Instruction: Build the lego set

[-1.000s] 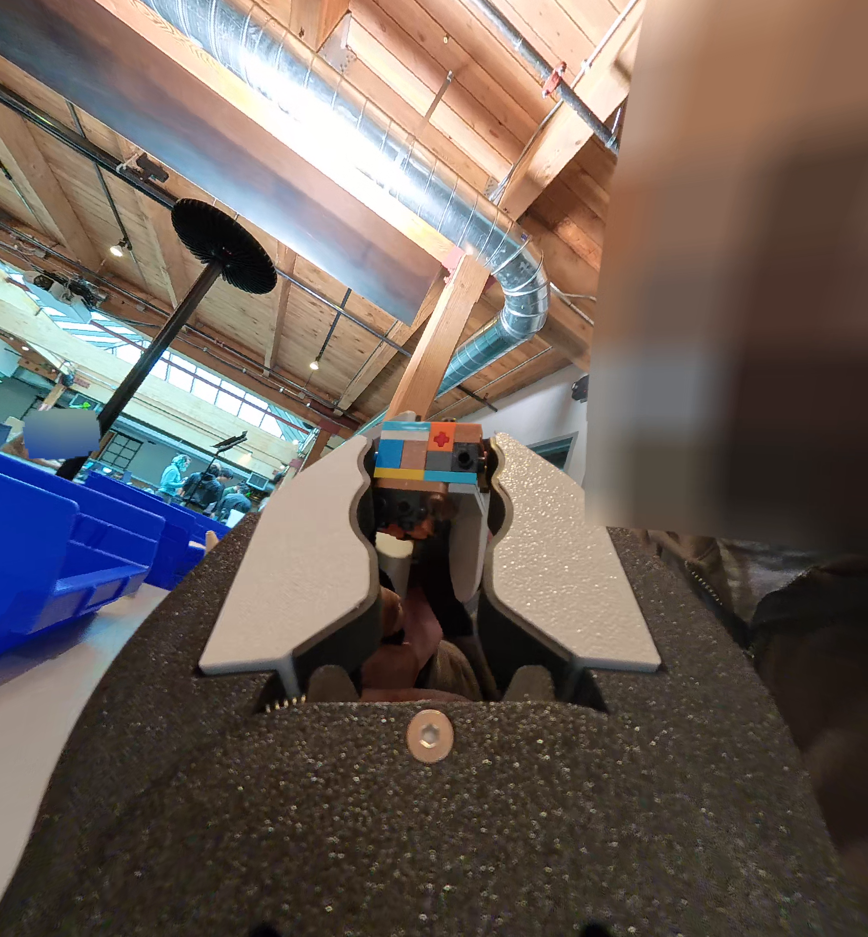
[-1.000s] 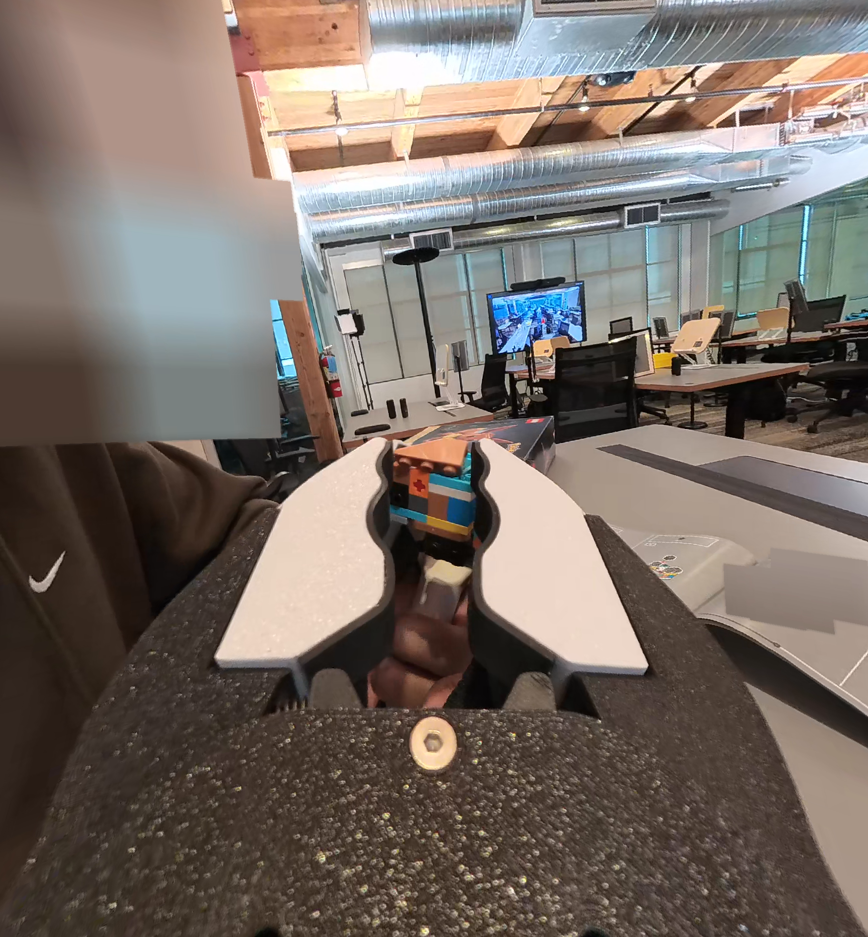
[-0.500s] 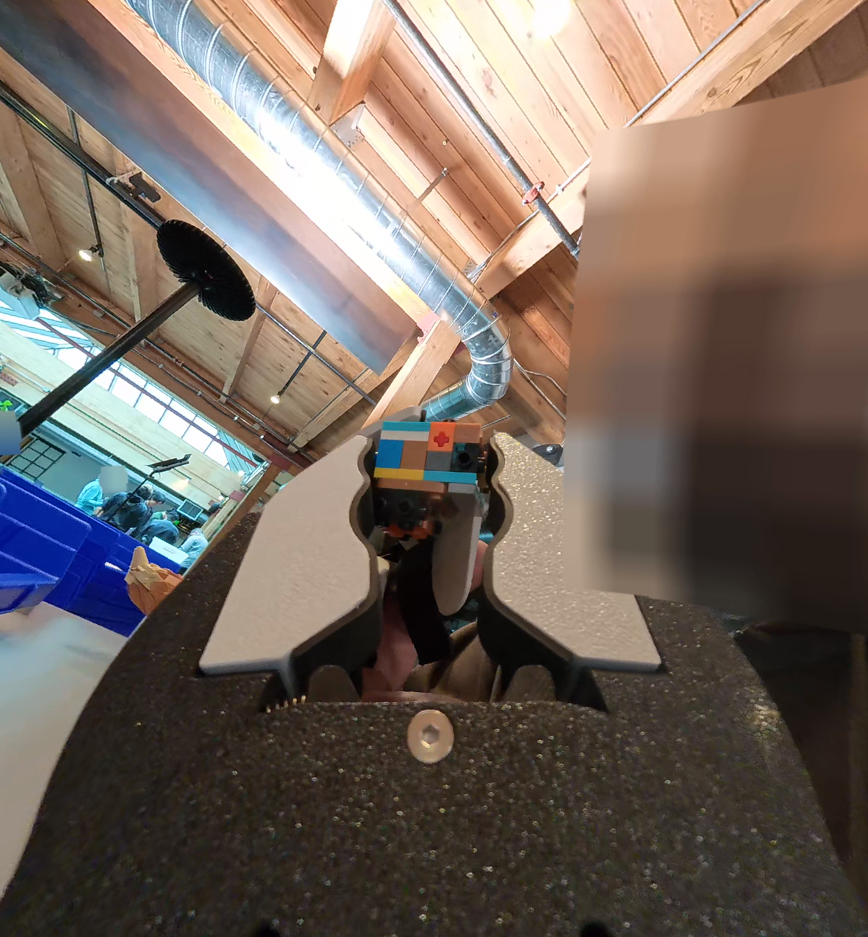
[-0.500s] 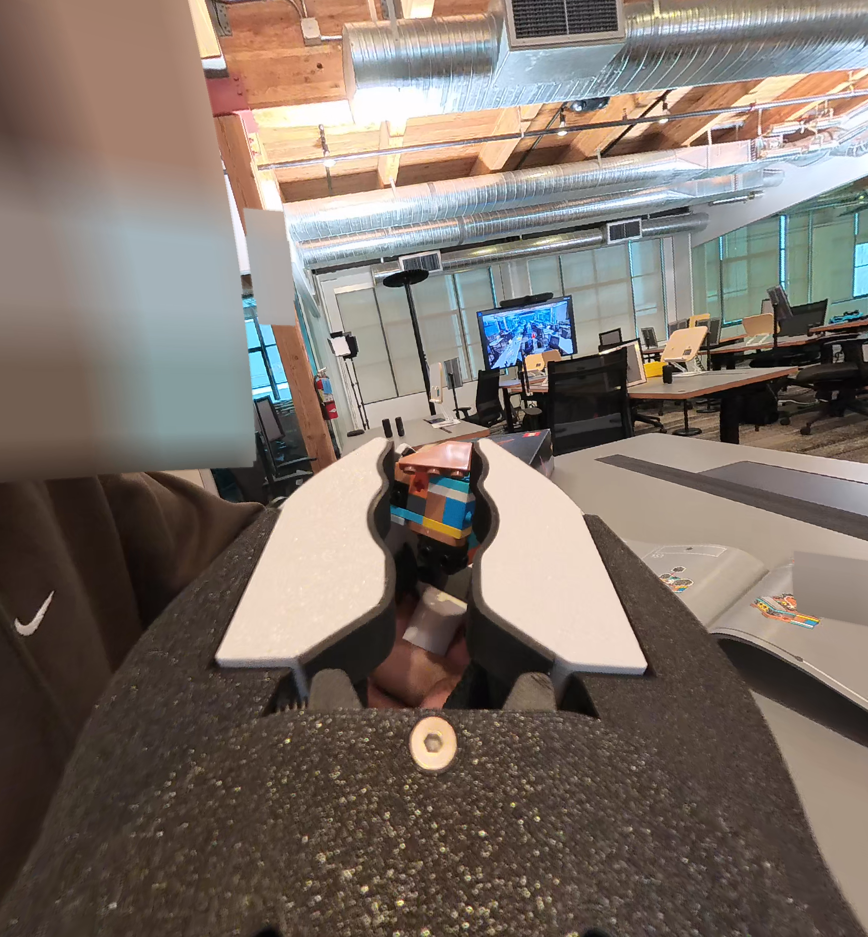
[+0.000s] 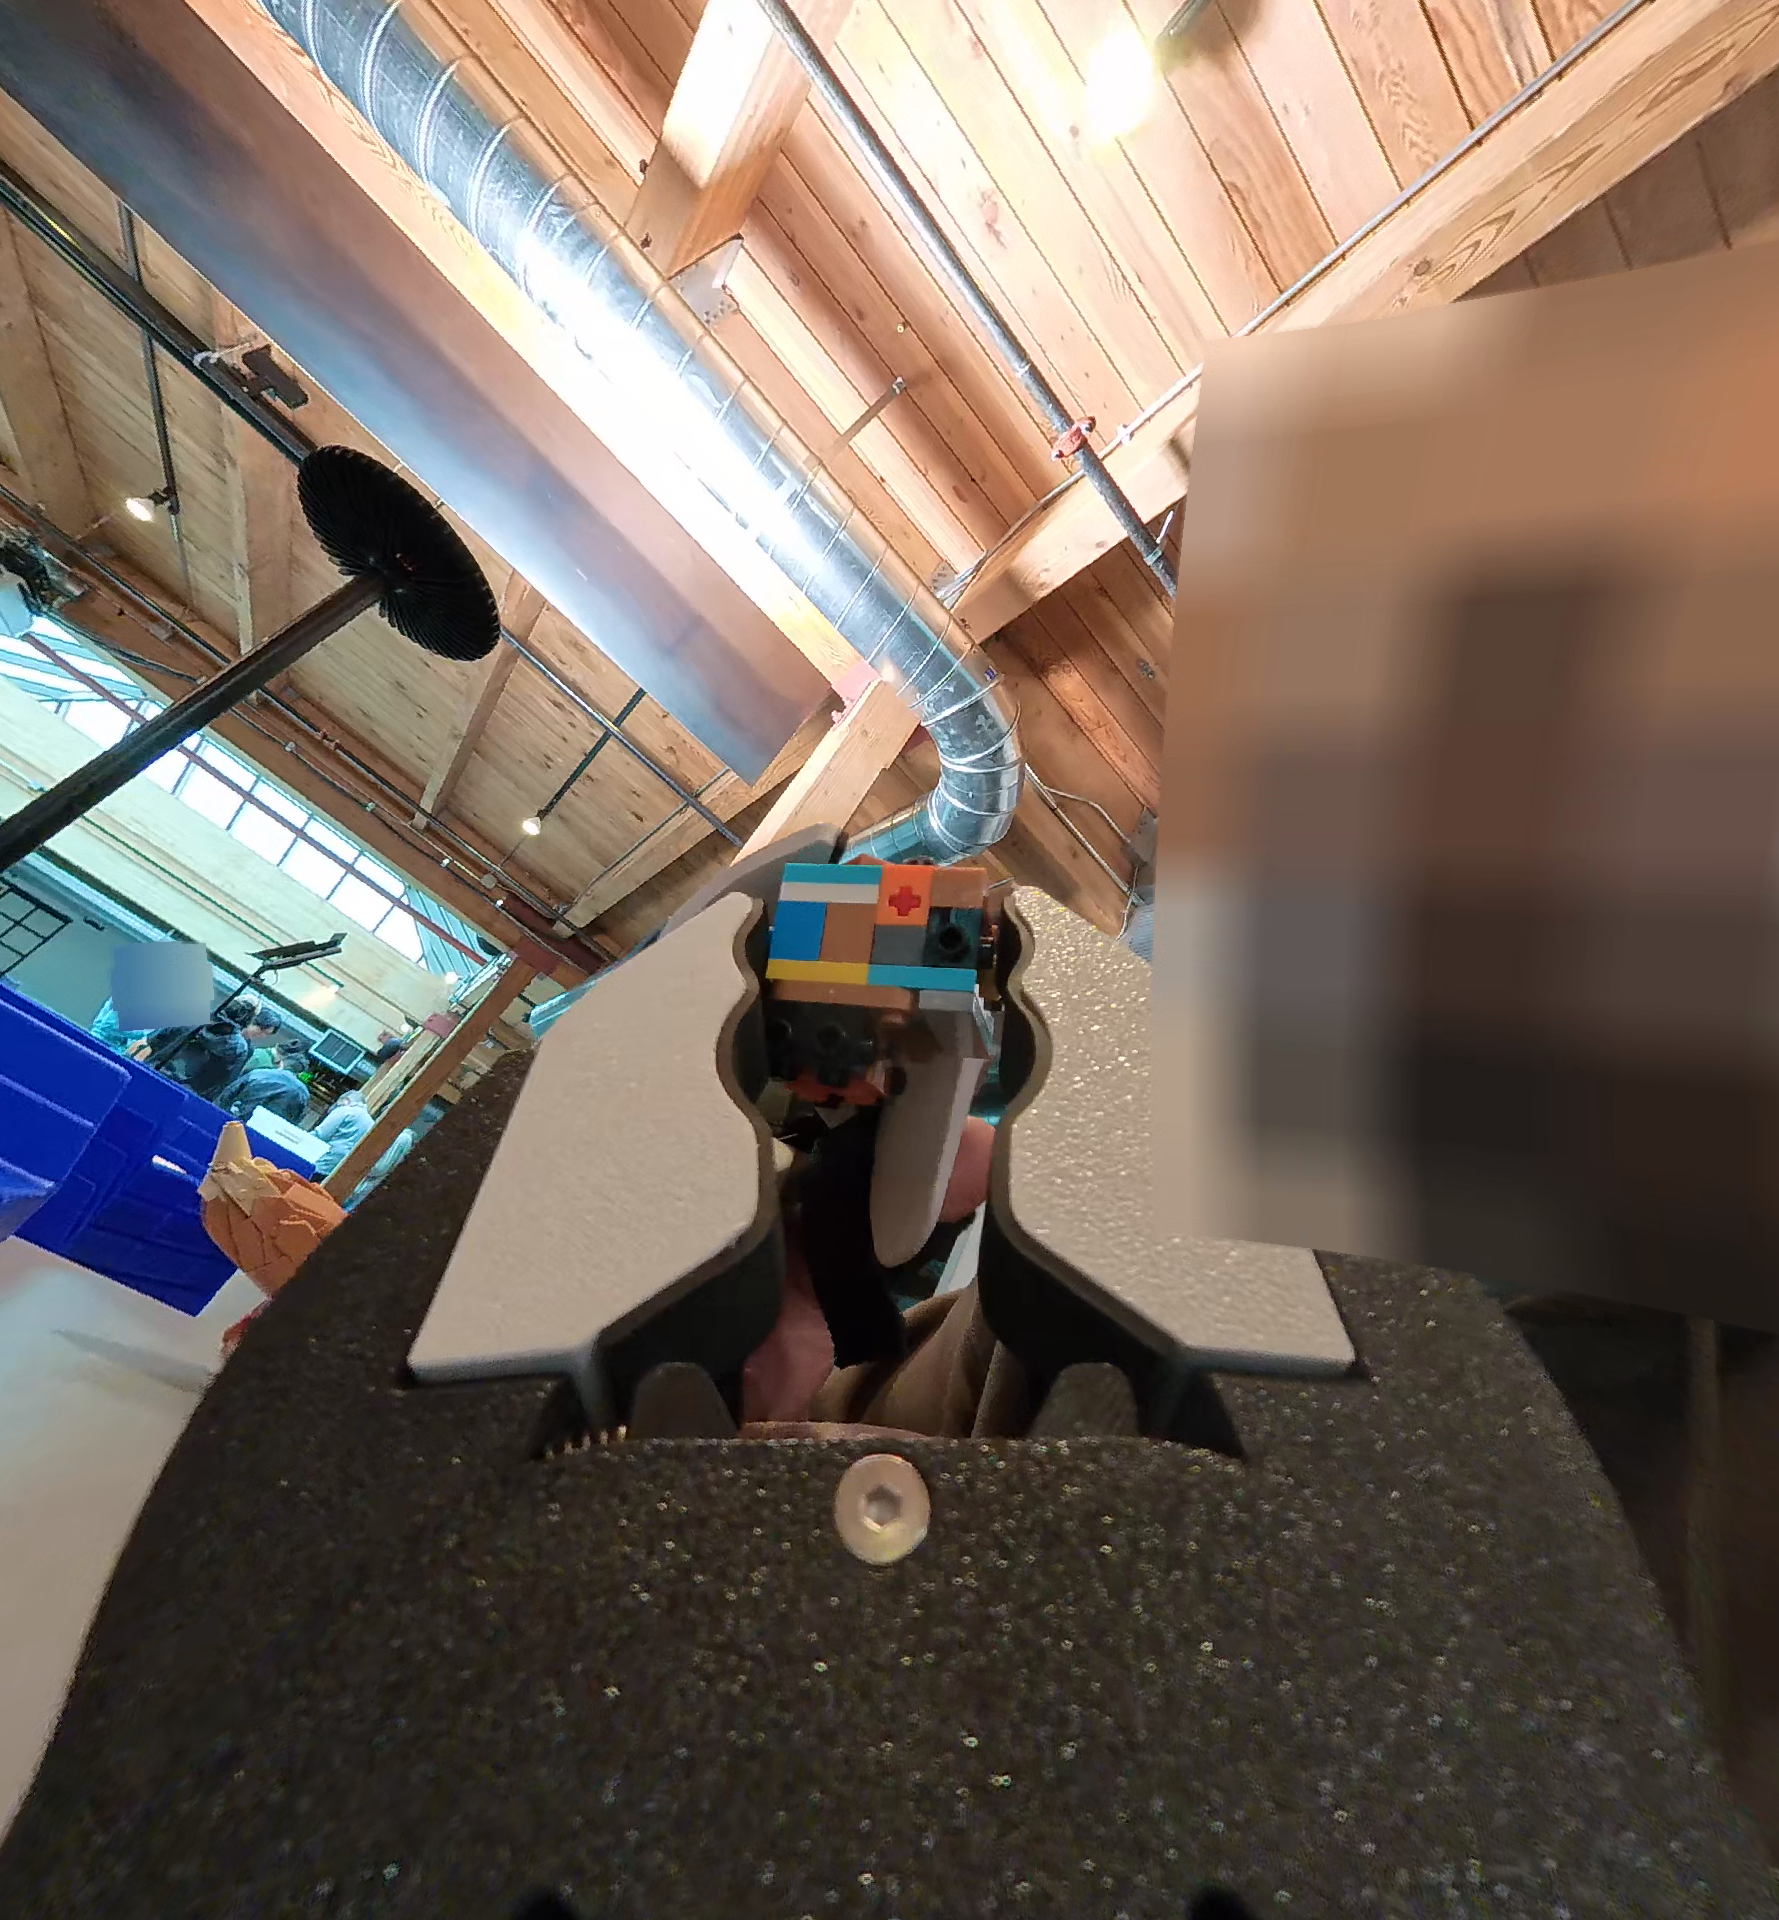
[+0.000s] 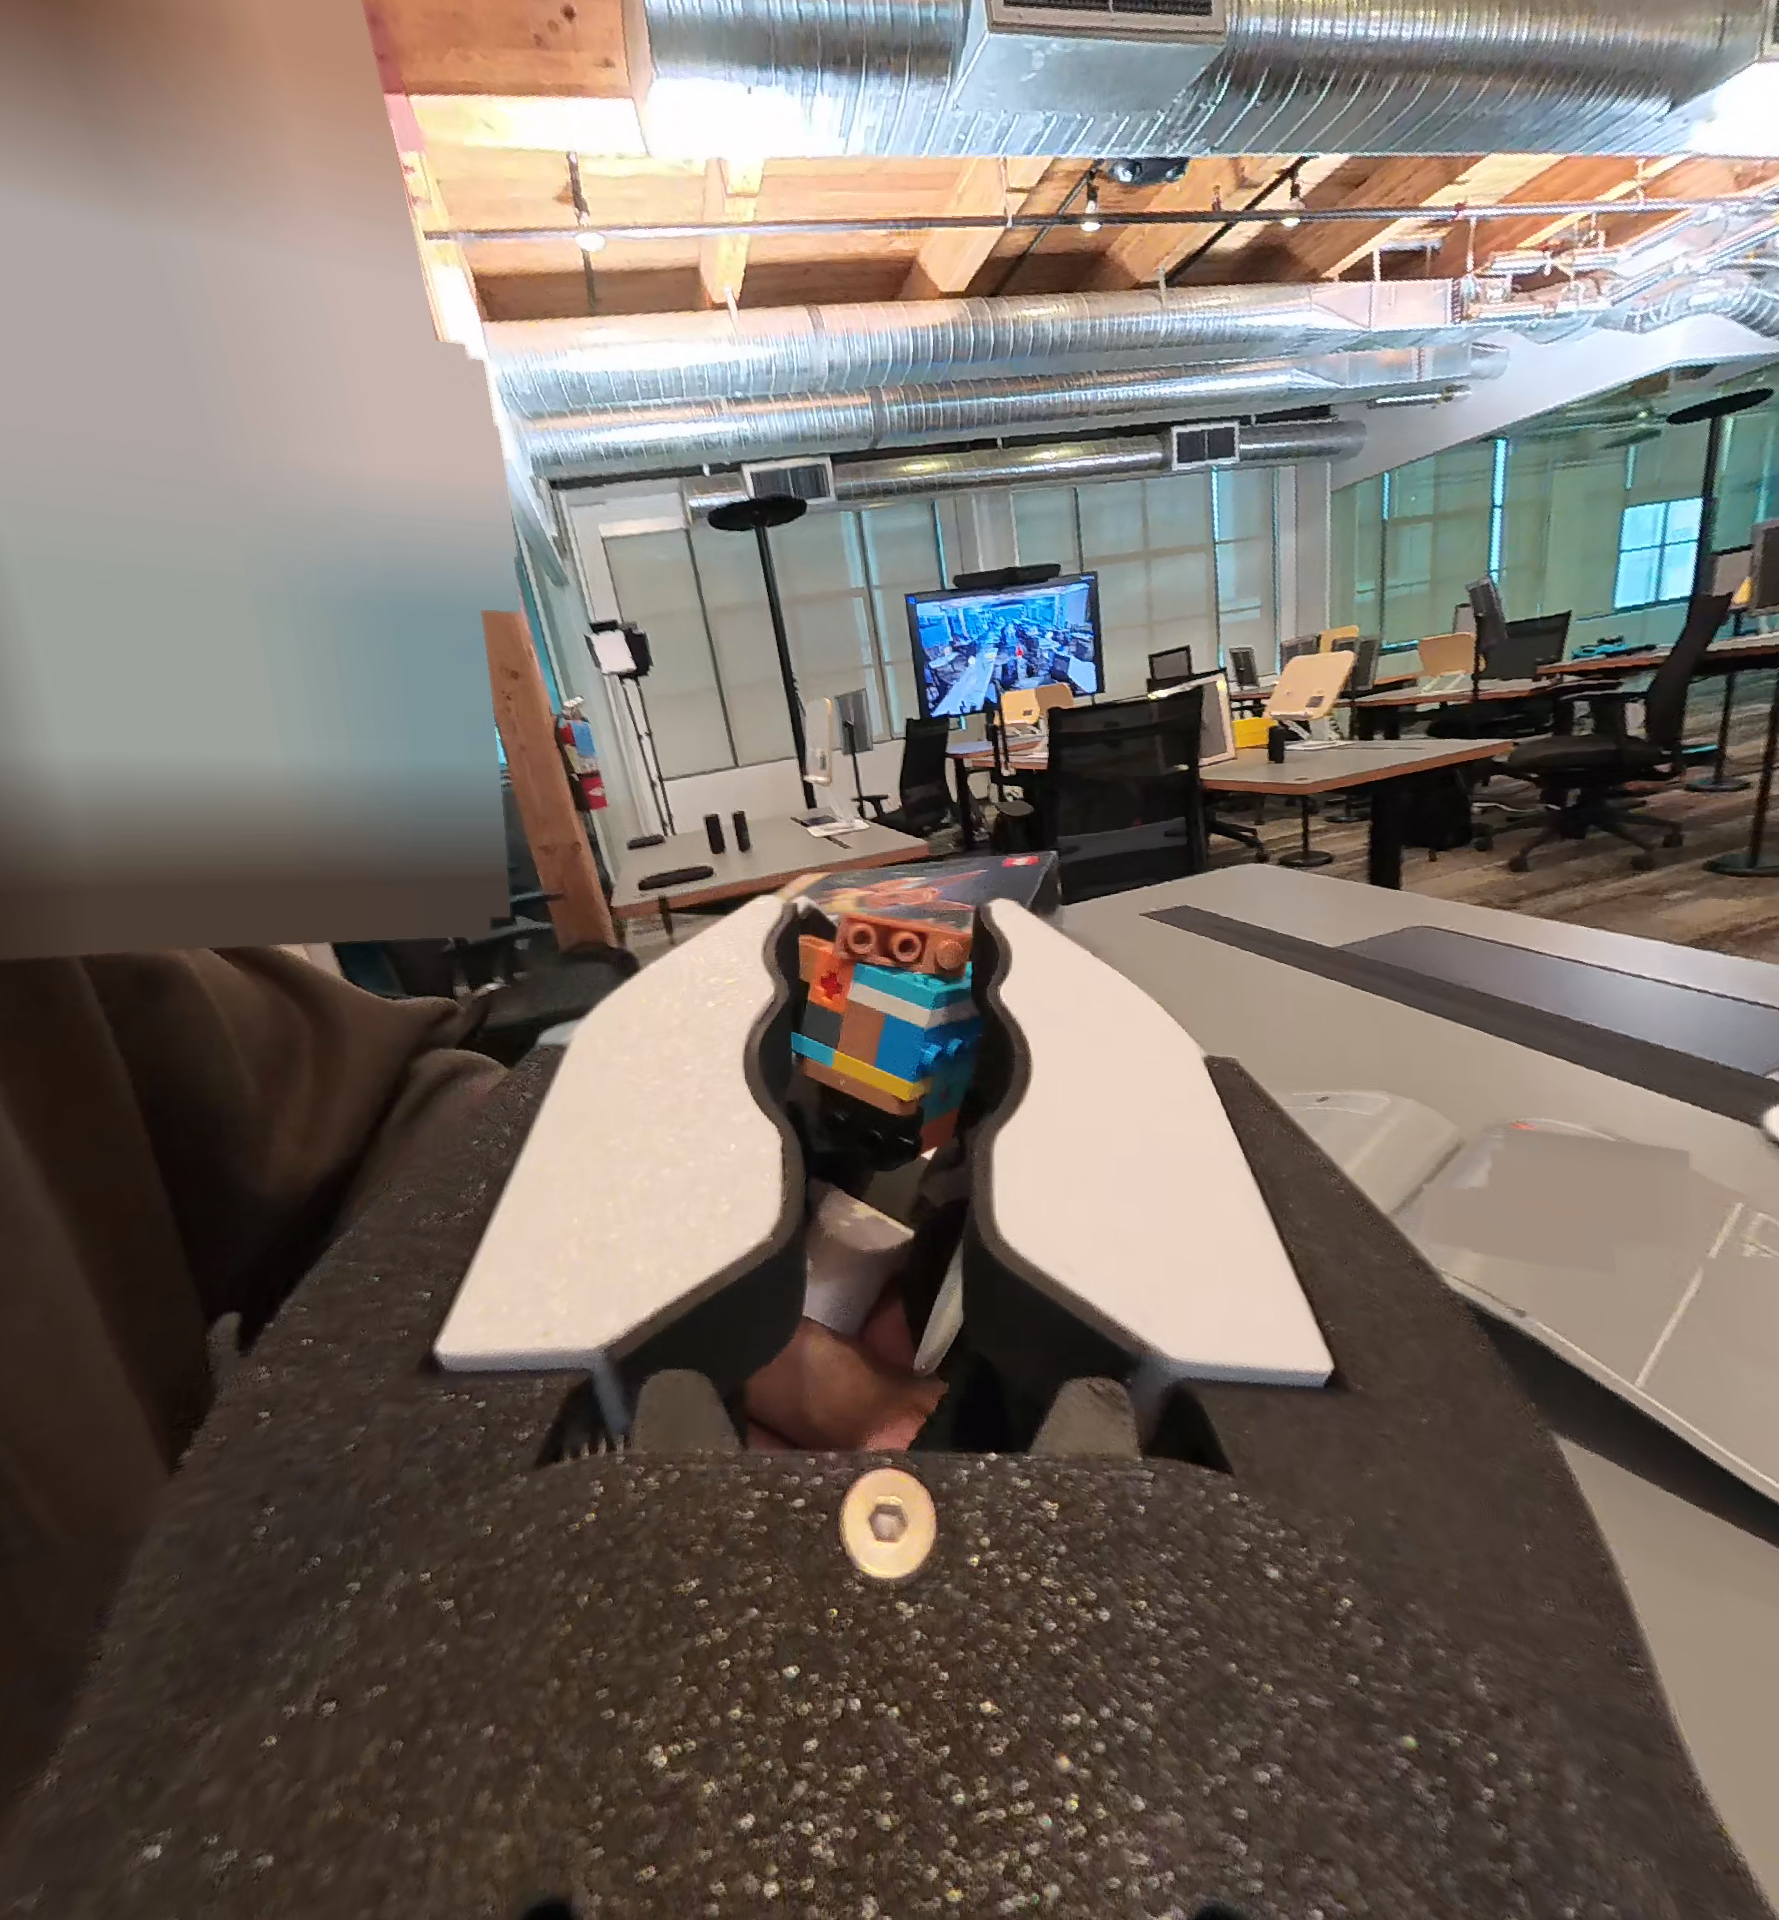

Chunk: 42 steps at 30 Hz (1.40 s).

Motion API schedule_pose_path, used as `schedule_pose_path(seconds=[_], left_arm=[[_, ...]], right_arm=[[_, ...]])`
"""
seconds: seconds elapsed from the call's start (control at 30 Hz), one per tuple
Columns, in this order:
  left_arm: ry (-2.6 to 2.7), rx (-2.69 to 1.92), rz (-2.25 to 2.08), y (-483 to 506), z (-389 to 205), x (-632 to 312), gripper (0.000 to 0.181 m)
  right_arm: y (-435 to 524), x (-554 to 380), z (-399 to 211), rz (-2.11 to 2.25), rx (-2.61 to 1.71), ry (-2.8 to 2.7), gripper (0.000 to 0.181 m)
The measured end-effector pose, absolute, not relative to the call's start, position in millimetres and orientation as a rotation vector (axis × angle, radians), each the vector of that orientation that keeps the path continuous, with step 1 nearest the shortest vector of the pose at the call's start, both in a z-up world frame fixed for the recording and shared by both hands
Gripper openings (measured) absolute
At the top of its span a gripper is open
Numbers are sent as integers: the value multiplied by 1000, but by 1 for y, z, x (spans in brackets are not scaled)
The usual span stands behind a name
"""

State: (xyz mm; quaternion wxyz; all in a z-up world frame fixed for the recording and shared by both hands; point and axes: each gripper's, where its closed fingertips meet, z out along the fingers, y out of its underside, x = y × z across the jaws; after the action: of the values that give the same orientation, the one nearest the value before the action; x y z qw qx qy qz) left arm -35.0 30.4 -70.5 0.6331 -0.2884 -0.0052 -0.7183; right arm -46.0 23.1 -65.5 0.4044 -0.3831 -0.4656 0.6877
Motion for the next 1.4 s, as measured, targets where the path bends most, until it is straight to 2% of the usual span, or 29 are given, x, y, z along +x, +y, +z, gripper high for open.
schedule_pose_path(seconds=[0.57, 0.9, 1.4], left_arm=[[157, -653, -1622, 13, -62, -34, 42], [324, -675, -1750, -4, -62, -19, 42], [363, -742, -1839, -5, -69, -6, 42]], right_arm=[[15, -36, -65, 1716, -820, -1314, 40], [6, -27, -68, 1881, -679, -1647, 52], [-9, -23, -87, 1788, -576, -1953, 45]])
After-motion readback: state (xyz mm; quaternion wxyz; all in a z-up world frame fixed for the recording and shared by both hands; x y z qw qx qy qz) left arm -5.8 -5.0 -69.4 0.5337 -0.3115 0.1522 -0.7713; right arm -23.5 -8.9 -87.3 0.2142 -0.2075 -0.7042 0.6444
